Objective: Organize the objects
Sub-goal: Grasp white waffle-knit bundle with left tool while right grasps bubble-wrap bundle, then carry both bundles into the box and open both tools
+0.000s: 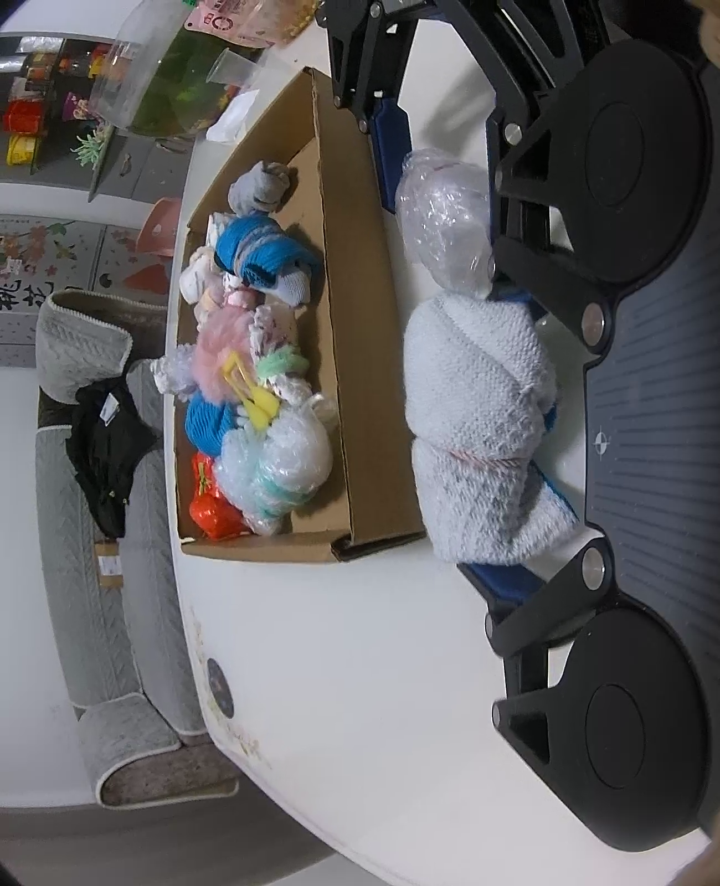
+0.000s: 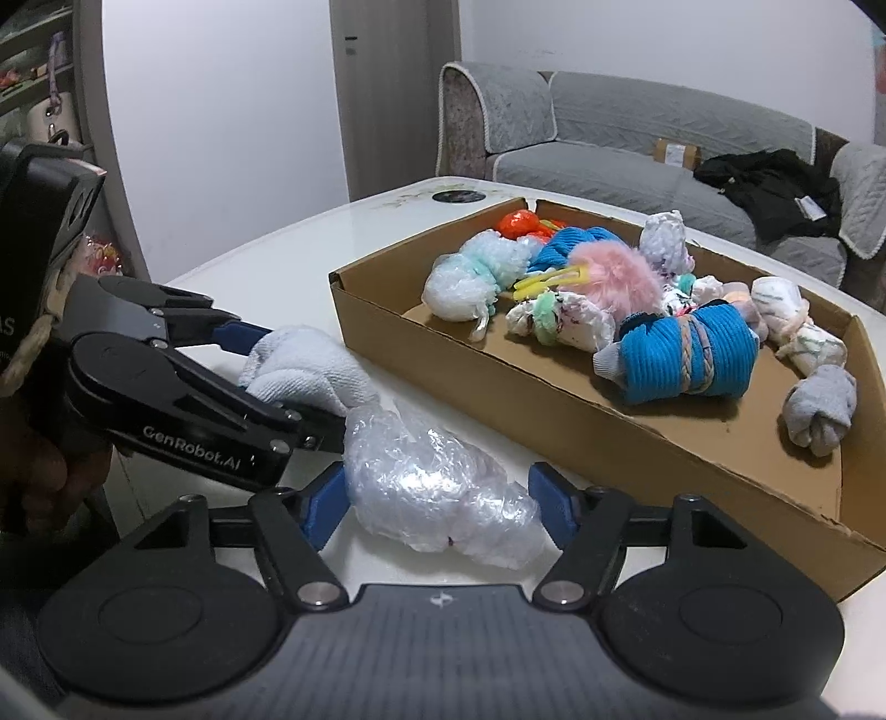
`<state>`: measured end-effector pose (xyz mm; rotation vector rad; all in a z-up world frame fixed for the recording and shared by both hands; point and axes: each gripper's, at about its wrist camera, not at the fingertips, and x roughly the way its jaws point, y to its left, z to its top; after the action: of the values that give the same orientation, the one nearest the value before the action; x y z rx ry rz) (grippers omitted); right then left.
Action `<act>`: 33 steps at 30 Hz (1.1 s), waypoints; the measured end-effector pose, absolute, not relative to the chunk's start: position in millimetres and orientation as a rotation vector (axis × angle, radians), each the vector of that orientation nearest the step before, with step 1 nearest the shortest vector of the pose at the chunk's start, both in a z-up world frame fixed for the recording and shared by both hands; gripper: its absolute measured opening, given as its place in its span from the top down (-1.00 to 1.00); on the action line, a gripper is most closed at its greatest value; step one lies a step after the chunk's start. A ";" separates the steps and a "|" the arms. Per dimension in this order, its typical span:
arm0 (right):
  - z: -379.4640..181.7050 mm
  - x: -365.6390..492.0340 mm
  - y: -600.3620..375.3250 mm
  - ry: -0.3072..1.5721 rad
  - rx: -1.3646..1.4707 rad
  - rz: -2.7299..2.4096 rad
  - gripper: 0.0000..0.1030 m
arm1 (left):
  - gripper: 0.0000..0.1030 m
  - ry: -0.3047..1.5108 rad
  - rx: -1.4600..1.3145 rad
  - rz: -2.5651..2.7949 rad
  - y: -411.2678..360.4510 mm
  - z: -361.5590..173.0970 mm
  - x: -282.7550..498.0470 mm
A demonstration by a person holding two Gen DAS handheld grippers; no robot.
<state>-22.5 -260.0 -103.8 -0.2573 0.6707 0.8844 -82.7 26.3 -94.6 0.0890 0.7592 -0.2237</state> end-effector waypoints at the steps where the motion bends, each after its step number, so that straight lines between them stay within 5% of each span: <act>1: -103.8 -22.5 -261.1 0.670 -0.257 0.889 -0.22 | -0.52 0.758 0.086 -0.227 25.5 -94.1 -84.0; 16: -88.4 -19.2 -300.9 0.680 -0.267 0.937 -0.15 | -0.45 0.797 0.156 -0.267 13.5 -69.5 -99.9; 33: -8.6 25.3 -368.7 0.595 -0.326 0.932 -0.15 | -0.46 0.765 0.362 -0.489 -64.0 0.2 -53.5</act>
<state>25.3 -368.7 -8.6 -0.3257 0.5949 0.9321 -53.5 -64.0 0.2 0.3615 0.7649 -0.4887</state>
